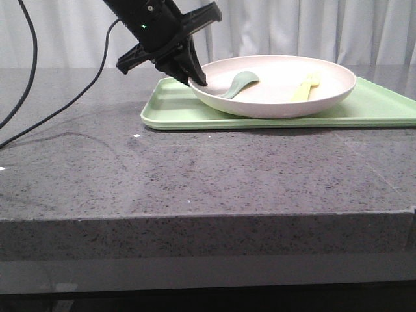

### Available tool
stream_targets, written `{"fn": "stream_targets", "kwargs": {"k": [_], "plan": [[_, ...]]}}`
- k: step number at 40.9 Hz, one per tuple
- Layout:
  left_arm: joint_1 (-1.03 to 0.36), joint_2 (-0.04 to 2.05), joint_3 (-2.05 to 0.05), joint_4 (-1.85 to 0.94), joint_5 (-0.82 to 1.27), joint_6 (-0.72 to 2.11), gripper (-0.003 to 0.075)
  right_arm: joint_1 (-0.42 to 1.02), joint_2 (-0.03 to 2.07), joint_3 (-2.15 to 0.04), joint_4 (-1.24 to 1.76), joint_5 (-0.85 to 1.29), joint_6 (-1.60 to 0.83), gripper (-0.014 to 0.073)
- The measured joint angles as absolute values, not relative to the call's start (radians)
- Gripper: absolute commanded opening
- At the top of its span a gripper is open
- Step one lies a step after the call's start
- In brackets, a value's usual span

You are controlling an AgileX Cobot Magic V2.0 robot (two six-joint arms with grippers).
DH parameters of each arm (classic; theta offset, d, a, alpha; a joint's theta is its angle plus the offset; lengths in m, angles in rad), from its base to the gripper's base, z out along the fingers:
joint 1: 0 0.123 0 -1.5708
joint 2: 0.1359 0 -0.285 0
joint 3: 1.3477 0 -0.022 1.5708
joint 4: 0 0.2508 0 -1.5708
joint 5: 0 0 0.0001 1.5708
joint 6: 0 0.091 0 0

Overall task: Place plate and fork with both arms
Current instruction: 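Lift the plate with the left gripper and carry it over the tray, then lower the plate onto the tray, open the left gripper, withdraw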

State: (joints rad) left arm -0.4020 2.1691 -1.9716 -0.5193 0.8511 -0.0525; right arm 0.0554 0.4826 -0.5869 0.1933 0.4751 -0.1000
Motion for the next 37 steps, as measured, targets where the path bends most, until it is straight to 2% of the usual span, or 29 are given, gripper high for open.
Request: {"fn": "stream_targets", "kwargs": {"k": [10, 24, 30, 37], "plan": [[-0.402, 2.182, -1.973, -0.517, 0.826, -0.180, -0.0018, 0.055, 0.483, -0.587, 0.193, 0.476, -0.100, 0.0594], [-0.402, 2.182, -1.973, -0.515, 0.817, -0.198, -0.0004, 0.076, 0.483, -0.587, 0.193, 0.477, -0.100, 0.0594], [-0.402, 2.182, -1.973, -0.515, 0.817, -0.198, 0.0099, 0.083, 0.483, -0.587, 0.193, 0.480, -0.100, 0.0594], [-0.404, 2.182, -1.975, -0.515, 0.815, -0.202, 0.0253, 0.083, 0.483, -0.587, 0.193, 0.480, -0.100, 0.0594]]}}
